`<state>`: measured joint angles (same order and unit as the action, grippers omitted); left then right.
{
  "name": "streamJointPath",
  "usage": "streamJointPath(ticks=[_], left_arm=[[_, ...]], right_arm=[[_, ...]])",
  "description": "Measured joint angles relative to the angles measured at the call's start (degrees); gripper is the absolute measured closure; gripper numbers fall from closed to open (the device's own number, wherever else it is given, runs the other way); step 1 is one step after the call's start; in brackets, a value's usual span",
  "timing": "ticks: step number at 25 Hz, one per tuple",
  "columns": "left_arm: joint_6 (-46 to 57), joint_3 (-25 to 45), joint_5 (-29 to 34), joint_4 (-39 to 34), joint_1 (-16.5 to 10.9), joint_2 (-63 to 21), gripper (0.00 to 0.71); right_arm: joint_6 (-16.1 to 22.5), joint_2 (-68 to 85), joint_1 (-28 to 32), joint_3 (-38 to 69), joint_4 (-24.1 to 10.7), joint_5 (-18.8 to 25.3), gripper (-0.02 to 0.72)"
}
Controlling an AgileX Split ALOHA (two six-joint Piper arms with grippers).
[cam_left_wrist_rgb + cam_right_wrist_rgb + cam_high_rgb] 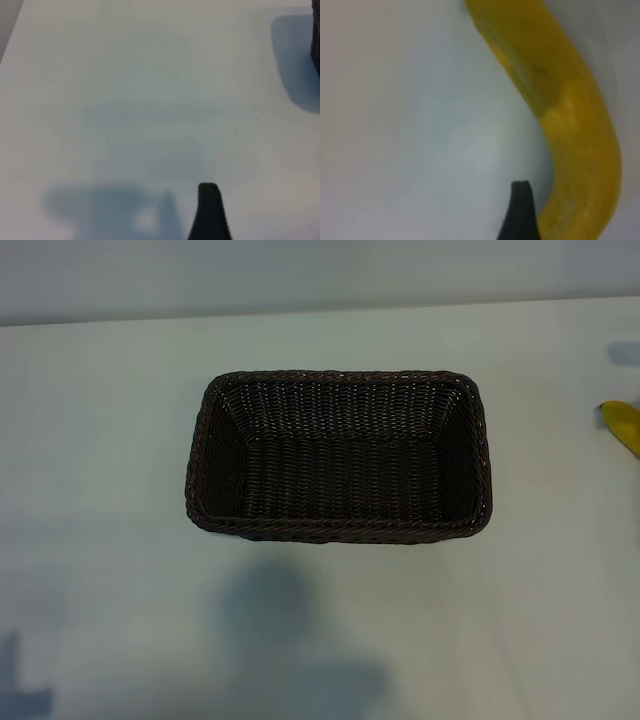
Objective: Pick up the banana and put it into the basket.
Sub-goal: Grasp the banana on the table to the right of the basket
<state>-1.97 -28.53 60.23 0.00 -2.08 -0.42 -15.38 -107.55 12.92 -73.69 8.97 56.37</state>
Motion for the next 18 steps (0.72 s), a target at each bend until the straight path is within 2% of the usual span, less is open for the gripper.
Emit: streamJointPath(ticks=[18], left_arm=[[0.0, 0.1, 0.0, 0.0, 0.0, 0.0, 0.150]], right_arm=[[-2.4, -0.2, 0.0, 4.2, -0.5, -7.0, 0.115]])
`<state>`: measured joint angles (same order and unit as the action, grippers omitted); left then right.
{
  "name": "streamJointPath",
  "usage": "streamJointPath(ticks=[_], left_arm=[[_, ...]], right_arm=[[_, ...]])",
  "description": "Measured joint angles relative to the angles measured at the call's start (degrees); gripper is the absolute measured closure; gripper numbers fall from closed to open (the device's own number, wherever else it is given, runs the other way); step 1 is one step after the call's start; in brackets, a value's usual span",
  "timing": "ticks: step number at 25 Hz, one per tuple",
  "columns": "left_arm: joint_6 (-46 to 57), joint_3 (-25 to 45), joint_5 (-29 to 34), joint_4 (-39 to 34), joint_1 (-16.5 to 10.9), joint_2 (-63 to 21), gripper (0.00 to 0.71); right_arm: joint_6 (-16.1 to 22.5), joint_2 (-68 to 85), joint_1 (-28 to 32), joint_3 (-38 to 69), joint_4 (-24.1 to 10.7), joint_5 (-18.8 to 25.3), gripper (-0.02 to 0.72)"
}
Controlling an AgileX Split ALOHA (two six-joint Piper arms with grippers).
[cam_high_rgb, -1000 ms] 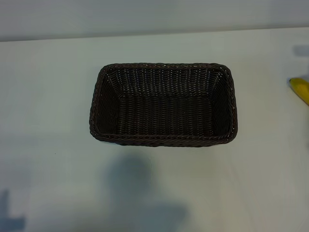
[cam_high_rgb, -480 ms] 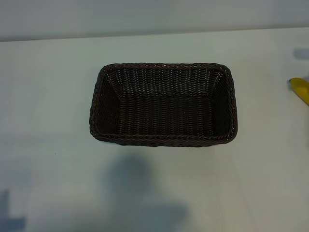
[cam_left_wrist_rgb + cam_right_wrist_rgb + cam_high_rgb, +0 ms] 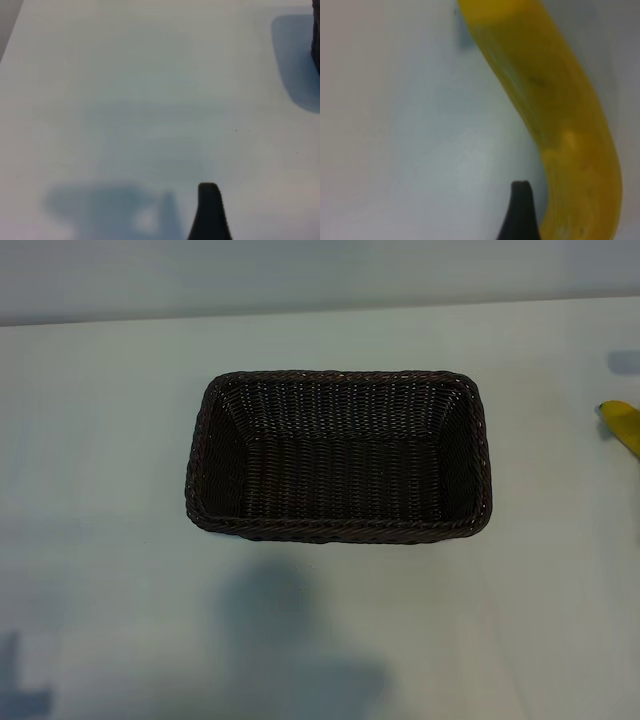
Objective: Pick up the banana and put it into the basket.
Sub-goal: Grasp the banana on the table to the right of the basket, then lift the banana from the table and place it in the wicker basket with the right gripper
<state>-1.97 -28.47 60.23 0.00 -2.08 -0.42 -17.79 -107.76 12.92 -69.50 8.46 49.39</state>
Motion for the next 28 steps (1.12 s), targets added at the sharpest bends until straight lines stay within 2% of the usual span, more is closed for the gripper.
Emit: streamJointPath(ticks=[14, 16, 19, 23, 25, 28], left_arm=[[0.0, 0.0, 0.0, 0.0, 0.0, 0.0, 0.150], [0.0, 0.0, 0.0, 0.0, 0.0, 0.0, 0.150], [0.0, 0.0, 0.0, 0.0, 0.0, 0.0, 0.150], [0.0, 0.0, 0.0, 0.0, 0.0, 0.0, 0.150], [0.0, 0.0, 0.0, 0.0, 0.0, 0.0, 0.150], [0.0, 0.0, 0.0, 0.0, 0.0, 0.0, 0.150]], right_arm=[[0.2, -7.9, 0.0, 0.0, -0.3, -1.1, 0.117], [0.9, -7.9, 0.0, 0.0, -1.1, -1.4, 0.143], [2.2, -7.9, 0.0, 0.0, -2.2, -1.4, 0.275], [2.9, -7.8, 0.0, 0.0, -2.3, -1.0, 0.273], [3.0, -7.1, 0.0, -0.4, -2.3, 0.5, 0.273], [3.4, -5.1, -0.1, -3.9, -2.1, 6.5, 0.273]])
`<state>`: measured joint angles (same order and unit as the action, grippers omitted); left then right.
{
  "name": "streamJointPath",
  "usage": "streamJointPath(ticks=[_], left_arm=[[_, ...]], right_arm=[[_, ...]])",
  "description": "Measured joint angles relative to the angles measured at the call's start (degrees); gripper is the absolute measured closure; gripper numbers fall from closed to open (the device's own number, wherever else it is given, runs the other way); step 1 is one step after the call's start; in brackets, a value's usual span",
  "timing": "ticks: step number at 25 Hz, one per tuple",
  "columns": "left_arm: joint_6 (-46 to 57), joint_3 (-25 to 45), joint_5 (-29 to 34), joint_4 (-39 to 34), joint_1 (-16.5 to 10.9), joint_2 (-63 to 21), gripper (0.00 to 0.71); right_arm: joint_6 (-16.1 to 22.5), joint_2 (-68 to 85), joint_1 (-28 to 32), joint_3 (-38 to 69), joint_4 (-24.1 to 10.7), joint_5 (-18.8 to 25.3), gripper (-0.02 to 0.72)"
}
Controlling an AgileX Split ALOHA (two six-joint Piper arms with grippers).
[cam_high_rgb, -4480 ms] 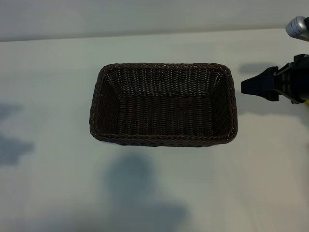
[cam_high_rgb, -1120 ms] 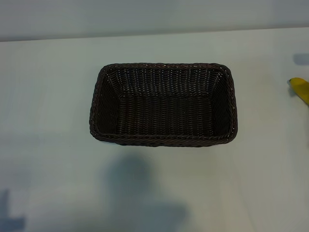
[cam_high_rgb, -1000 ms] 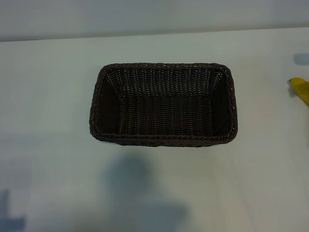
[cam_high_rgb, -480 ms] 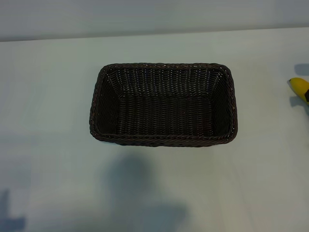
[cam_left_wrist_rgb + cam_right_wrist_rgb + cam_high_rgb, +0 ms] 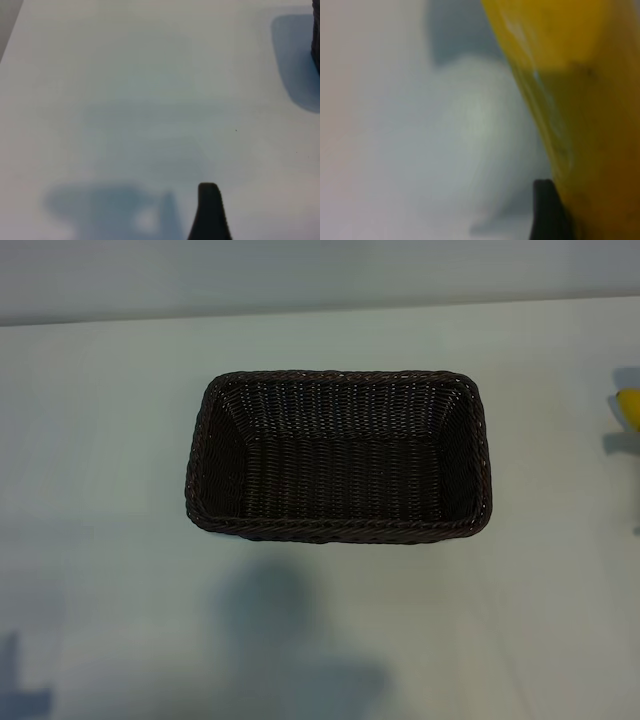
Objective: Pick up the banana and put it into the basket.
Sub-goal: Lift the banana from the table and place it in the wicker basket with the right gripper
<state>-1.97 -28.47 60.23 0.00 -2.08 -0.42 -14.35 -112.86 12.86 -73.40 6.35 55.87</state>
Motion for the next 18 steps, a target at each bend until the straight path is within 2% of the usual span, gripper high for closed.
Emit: streamJointPath(ticks=[4, 7, 15, 18], left_arm=[[0.0, 0.0, 0.0, 0.0, 0.0, 0.0, 0.150], [0.0, 0.0, 0.0, 0.0, 0.0, 0.0, 0.150], [0.0, 0.0, 0.0, 0.0, 0.0, 0.0, 0.150], [0.0, 0.0, 0.0, 0.0, 0.0, 0.0, 0.150]], right_arm=[[0.6, 2.8, -1.8, -7.3, 1.0, 8.9, 0.273], [0.9, 3.1, -6.1, -11.7, 1.2, 12.6, 0.273], [2.1, 3.1, -21.2, -13.9, 0.3, 13.2, 0.273], [-1.4, 3.1, -27.4, -13.9, -1.3, 12.0, 0.273]])
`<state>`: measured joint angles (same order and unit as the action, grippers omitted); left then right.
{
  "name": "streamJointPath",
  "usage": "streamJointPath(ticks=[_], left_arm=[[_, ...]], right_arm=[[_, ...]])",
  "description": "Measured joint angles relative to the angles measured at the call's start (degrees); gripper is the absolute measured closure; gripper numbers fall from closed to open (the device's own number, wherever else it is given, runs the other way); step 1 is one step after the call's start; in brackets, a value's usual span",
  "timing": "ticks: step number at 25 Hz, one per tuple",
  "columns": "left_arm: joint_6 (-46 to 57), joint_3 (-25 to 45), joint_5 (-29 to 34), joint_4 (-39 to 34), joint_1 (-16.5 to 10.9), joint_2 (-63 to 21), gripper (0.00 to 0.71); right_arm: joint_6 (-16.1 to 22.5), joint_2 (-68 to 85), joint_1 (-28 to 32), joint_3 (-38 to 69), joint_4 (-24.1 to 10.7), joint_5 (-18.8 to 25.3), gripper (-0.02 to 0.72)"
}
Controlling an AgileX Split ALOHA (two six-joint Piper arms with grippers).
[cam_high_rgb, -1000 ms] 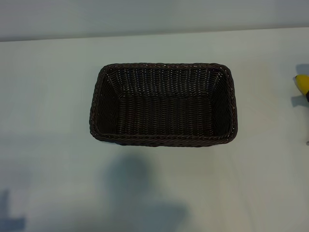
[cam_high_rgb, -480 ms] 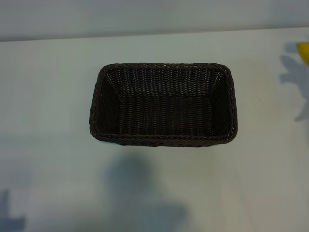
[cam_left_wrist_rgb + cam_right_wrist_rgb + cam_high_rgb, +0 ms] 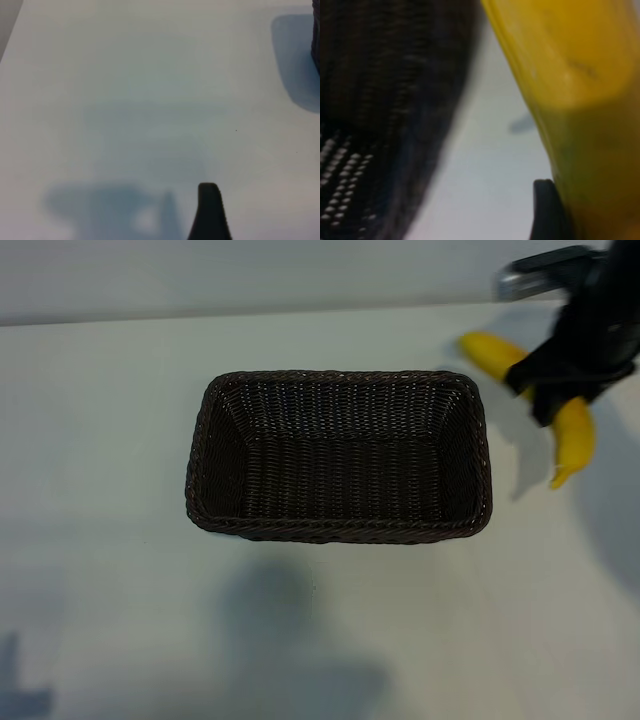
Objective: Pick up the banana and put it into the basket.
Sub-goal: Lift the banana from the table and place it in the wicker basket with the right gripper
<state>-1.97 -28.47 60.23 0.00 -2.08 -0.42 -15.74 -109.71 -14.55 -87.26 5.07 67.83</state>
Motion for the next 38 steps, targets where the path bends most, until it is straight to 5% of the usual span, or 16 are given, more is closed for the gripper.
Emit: streamJointPath(ticks=[7, 11, 20, 38], left_arm=[[0.0, 0.0, 0.0, 0.0, 0.0, 0.0, 0.150], [0.0, 0.0, 0.0, 0.0, 0.0, 0.0, 0.150], [0.0, 0.0, 0.0, 0.0, 0.0, 0.0, 0.150], [0.0, 0.0, 0.0, 0.0, 0.0, 0.0, 0.150]], right_arm=[[-18.9, 0.0, -12.9, 0.0, -5.1, -8.3, 0.273], [-24.1, 0.0, -18.3, 0.0, -5.1, -11.4, 0.273], [-25.0, -3.9, -22.0, 0.0, -5.1, -18.2, 0.273], [-23.1, -9.1, -22.0, 0.0, -5.6, -24.2, 0.262]])
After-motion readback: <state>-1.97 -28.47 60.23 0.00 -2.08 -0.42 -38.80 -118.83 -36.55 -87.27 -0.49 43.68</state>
